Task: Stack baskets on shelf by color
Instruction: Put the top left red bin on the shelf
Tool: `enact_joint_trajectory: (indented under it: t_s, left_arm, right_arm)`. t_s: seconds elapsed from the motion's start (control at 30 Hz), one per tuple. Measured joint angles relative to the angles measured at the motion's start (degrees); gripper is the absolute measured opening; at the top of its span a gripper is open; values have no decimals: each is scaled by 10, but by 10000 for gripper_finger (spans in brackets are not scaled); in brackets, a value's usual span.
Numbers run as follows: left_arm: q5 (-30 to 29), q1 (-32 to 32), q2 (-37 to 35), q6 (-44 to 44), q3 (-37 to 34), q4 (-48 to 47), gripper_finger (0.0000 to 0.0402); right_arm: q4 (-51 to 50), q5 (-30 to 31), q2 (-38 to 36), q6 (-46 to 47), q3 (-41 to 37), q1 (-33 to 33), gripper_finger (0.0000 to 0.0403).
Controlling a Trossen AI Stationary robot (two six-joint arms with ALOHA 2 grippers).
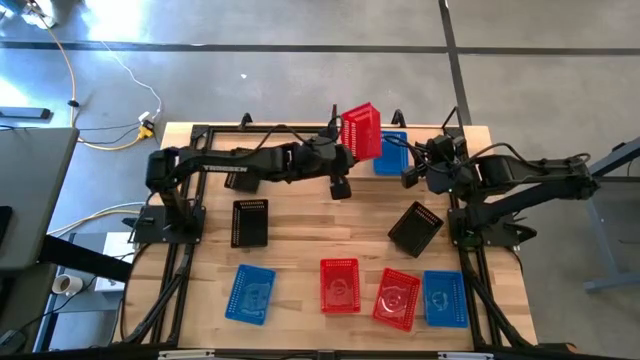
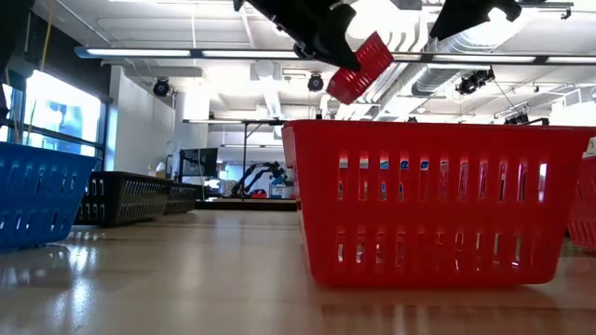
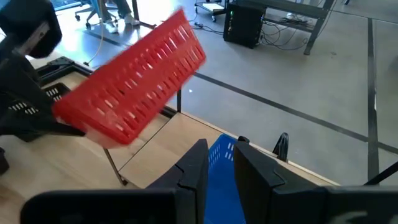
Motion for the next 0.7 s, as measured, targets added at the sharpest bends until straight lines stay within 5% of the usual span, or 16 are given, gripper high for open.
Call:
enact_joint_trajectory:
  t_s: [0.7]
  left_arm:
    - [40,38,40,-10,13,-59,0]
  right_arm:
    - [-5,-23,0,18,0,1,62]
